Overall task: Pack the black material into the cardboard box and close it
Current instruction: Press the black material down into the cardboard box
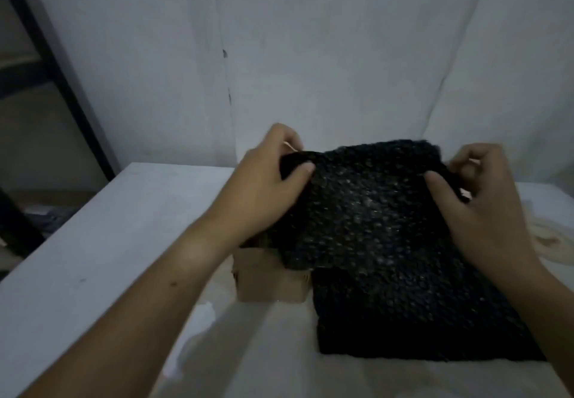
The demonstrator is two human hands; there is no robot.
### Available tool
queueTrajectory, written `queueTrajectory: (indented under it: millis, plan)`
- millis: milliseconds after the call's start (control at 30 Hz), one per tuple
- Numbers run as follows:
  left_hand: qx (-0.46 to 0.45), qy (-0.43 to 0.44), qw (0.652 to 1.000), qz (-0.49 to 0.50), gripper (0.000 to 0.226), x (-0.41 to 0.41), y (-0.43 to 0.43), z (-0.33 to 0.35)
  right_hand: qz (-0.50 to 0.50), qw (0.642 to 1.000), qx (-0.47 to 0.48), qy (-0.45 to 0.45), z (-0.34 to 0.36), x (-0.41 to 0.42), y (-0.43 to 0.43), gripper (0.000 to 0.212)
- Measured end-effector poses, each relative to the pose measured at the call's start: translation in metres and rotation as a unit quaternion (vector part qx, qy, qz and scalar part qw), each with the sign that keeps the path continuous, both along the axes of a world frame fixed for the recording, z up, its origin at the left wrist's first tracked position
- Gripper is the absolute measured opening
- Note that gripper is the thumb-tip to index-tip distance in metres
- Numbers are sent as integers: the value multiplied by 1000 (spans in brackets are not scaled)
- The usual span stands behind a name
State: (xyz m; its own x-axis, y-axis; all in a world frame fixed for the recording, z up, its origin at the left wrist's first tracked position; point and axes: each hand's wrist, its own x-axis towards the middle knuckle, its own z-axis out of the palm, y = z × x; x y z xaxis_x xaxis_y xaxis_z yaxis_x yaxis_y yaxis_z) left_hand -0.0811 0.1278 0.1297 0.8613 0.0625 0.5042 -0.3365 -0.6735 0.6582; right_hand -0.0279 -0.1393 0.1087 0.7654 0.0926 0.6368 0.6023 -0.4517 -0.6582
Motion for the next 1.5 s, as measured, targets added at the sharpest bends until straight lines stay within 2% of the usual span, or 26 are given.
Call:
queueTrajectory:
  millis: [100, 200, 267, 333, 400, 467, 567, 667, 767, 867, 933, 1100, 1167, 1233, 1300, 1433, 1500]
  plan:
    - [-10, 33, 998, 54, 19, 6, 42, -3, 33, 999, -38, -3, 1, 6, 47, 16]
    - [9, 53, 995, 90, 16, 13, 64, -20, 77, 993, -69, 50, -7, 11, 88, 12]
    - [16, 101, 991, 81, 9, 13, 71, -32, 87, 984, -127, 94, -15, 13, 104, 12]
    - [22, 189, 981, 40, 24, 10, 73, -42, 85, 962, -219, 137, -25, 12, 112, 16]
    - [69, 242, 968, -1, 50, 5, 74, -48, 67, 939, -313, 129, -37, 11, 114, 37]
    - [117, 248, 962, -14, 72, 0, 75, -52, 55, 938, -333, 79, -40, 6, 114, 43]
    - [228, 207, 951, 5, 76, -1, 78, -55, 96, 937, -337, 19, -33, -1, 114, 40]
    - [351, 183, 918, 21, 57, 2, 73, -53, 138, 883, -434, 116, -25, -4, 123, 51]
    - [393, 217, 893, 16, 41, 5, 66, -45, 138, 830, -505, 192, -17, 3, 134, 57]
    - [333, 375, 865, -8, 67, 11, 67, -32, 140, 778, -572, 220, -7, 14, 144, 63]
    - [327, 425, 844, -4, 75, 16, 69, -22, 147, 737, -614, 240, -3, 18, 152, 65]
    - [428, 389, 816, 13, 42, 26, 52, -23, 172, 697, -637, 280, 0, 27, 168, 52]
    - [460, 394, 795, 13, 41, 29, 45, -29, 172, 685, -649, 285, -5, 28, 174, 49]
    - [462, 407, 788, 11, 45, 30, 44, -28, 170, 685, -646, 291, -10, 28, 176, 45]
    - [439, 413, 798, 2, 47, 30, 48, -27, 171, 700, -630, 288, -10, 27, 171, 47]
    - [407, 408, 817, -2, 52, 25, 54, -28, 186, 773, -550, 258, 11, 25, 151, 78]
    - [392, 406, 825, -5, 54, 23, 55, -28, 191, 792, -526, 244, 15, 26, 149, 91]
